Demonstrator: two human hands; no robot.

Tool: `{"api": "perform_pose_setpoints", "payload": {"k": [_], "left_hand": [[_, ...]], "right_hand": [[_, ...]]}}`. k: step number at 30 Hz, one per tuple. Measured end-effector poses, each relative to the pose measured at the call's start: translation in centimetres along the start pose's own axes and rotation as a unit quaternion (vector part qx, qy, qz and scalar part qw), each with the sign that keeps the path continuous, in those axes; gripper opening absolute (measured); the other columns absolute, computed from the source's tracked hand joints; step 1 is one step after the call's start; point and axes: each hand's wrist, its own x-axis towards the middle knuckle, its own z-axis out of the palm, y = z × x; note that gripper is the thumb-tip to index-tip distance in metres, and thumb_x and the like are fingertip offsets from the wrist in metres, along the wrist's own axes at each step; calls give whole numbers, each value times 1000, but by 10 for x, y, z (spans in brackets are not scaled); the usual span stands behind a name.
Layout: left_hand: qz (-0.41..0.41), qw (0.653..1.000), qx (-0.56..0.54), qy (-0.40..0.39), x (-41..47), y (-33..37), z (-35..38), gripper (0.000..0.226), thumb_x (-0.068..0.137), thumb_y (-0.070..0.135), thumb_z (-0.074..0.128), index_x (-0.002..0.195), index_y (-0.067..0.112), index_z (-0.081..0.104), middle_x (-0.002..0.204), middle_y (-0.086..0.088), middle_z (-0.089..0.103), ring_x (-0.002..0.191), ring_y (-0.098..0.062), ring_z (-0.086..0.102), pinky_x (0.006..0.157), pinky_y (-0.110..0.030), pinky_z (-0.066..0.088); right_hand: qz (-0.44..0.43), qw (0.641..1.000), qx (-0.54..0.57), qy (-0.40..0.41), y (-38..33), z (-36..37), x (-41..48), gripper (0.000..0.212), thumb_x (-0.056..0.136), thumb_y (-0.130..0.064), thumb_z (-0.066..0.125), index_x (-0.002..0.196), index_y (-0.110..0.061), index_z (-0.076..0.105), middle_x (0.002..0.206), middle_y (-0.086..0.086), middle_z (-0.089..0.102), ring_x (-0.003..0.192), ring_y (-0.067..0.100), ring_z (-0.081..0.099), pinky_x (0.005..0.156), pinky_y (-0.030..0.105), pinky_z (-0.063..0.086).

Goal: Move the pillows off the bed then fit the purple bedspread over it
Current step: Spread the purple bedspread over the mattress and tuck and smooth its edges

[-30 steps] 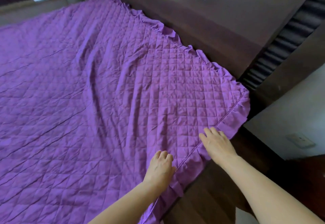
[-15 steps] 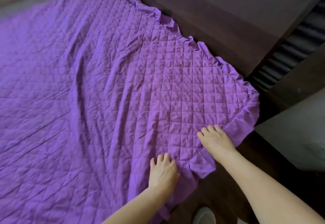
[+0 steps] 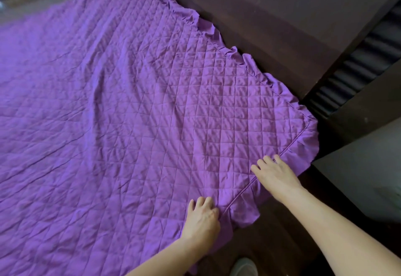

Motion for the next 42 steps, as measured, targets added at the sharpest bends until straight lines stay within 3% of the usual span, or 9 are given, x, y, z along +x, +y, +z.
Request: {"api": "perform_pose_setpoints", "payload": {"k": [5,9,13,15,18,21,28,35,42], "left_hand": [[37,998,-34,41,-2,1,1,18,58,36,43,51,21,50,68,9,48,68,-14,39,61,-30,52],[84,995,-35,38,-7,16,5,15,60,38,45,58,25,53,74,11,48,72,-13,48,72,-39,55],[104,994,9,-17,-4,24,8,14,57,37,52,57,26,61,74,11,52,79,-13,41,75,-43,56],[110,992,39,-43,-1,21,4,18,47,42,65,56,26,64,72,11,53,80,-14,39,78,-42,56],[116,990,54,-59,1,20,1,24,42,45,66,56,26,66,70,11,55,80,-14,39,81,-40,55],[123,990,44,-55,5,21,2,20,46,43,62,55,26,65,68,10,54,78,-15,39,81,-39,55],[121,992,-26,30,33,25,-12,11,69,34,45,67,29,54,69,10,52,64,-14,54,63,-25,48],[143,989,-44,-8,96,44,-32,38,62,35,65,99,27,63,104,5,63,92,-19,64,67,-27,54],[168,975,-17,-143,145,84,-35,61,99,35,35,149,31,2,159,4,-3,145,-25,-10,117,-48,4]], "right_hand": [[-49,999,11,3,9,8,11,42,17,-12,89,48,-14,59,44,3,53,53,22,55,51,30,45],[-46,997,25,-50,25,1,-11,24,79,-11,63,103,-11,63,101,9,66,102,26,56,89,38,38],[1,996,31,-81,20,3,-23,44,43,-16,87,82,-9,66,76,11,66,77,27,62,76,40,47],[8,996,17,-90,15,7,-21,41,61,-10,78,99,-8,63,93,12,66,94,28,60,89,40,42],[7,998,43,-41,14,19,-18,49,22,-5,88,65,-9,64,56,8,59,56,28,59,61,37,52],[24,997,56,-40,15,18,-18,29,64,-6,73,91,-10,64,86,11,65,85,30,61,82,40,47],[189,965,149,101,24,10,-4,30,46,5,72,64,-11,55,66,9,53,61,31,54,54,39,47],[415,853,286,138,55,23,-3,37,85,-7,57,121,-15,56,119,21,49,100,43,48,82,48,42],[467,805,355,85,93,45,8,52,98,-29,43,146,-30,24,136,21,35,114,40,44,95,45,36]]}}
